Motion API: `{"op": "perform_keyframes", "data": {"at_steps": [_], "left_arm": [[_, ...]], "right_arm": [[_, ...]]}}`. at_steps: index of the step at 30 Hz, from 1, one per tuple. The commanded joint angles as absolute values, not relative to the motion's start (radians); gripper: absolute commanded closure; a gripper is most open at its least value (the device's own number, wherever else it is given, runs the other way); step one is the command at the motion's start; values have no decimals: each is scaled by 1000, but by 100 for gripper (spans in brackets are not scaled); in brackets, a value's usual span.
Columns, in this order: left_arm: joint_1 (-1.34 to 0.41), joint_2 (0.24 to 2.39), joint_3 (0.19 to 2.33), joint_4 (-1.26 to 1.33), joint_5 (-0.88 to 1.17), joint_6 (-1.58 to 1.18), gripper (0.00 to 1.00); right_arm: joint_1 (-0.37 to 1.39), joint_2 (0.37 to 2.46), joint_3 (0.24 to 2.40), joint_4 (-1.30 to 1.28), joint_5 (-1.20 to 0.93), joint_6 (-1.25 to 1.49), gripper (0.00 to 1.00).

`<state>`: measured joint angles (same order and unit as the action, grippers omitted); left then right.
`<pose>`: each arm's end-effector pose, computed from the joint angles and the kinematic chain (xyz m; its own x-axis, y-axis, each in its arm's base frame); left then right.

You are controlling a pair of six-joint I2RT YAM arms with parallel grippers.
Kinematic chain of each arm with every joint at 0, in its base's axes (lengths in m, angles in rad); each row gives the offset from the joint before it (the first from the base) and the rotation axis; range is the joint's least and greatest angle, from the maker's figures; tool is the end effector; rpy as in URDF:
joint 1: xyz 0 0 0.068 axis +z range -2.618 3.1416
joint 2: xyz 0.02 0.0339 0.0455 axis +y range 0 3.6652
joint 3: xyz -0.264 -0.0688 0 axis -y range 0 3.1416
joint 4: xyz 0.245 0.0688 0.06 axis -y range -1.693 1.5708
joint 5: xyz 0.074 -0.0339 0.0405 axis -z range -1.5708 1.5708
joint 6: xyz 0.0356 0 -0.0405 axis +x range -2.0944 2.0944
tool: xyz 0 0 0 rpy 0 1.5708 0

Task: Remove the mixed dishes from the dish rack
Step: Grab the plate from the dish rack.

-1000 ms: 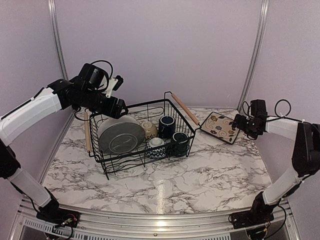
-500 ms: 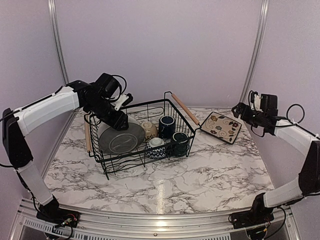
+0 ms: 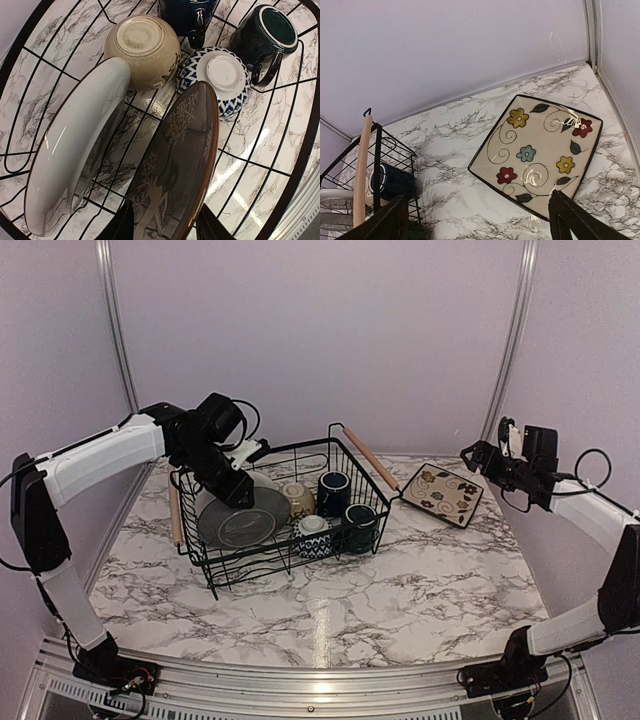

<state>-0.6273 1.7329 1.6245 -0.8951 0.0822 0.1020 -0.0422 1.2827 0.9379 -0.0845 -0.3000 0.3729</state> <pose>0.2990 -0.2204 0.3149 -0.6160 0.5720 -0.5416 0.6870 0.7265 -0.0142 0.2942 -0.0019 0.2953 -0.4704 0.3682 -0.8020 -0.0610 0.8930 0.4458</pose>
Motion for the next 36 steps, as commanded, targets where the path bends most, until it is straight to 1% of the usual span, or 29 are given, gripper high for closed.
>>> {"op": "perform_keyframes", "data": {"at_steps": [1, 3, 6, 10, 13, 16, 19, 22, 26, 36], "left_arm": [[-626, 1750, 1649, -952, 107, 126, 56], [-626, 1754, 1654, -955, 126, 142, 58], [-626, 1760, 1659, -960, 147, 173, 63], [-620, 1771, 1667, -967, 182, 202, 68], [-608, 1783, 1680, -972, 202, 203, 77], [-594, 1781, 1690, -973, 239, 204, 82], [-585, 1774, 1705, -976, 279, 211, 84], [-579, 1773, 1730, -997, 314, 221, 87], [-569, 1767, 1765, -1010, 374, 213, 100], [-549, 1729, 1832, -1032, 497, 175, 100]], "right_arm": [[-43, 1285, 940, -63, -321, 391, 7], [-42, 1287, 938, -63, -323, 395, 7], [-42, 1288, 935, -63, -326, 401, 7], [-43, 1287, 936, -67, -326, 403, 8], [-41, 1287, 936, -70, -327, 405, 8], [-43, 1287, 936, -73, -328, 408, 8], [-41, 1289, 938, -76, -332, 412, 8], [-41, 1287, 940, -76, -334, 417, 9], [-42, 1284, 944, -77, -337, 420, 9], [-41, 1279, 939, -76, -342, 428, 9]]}}
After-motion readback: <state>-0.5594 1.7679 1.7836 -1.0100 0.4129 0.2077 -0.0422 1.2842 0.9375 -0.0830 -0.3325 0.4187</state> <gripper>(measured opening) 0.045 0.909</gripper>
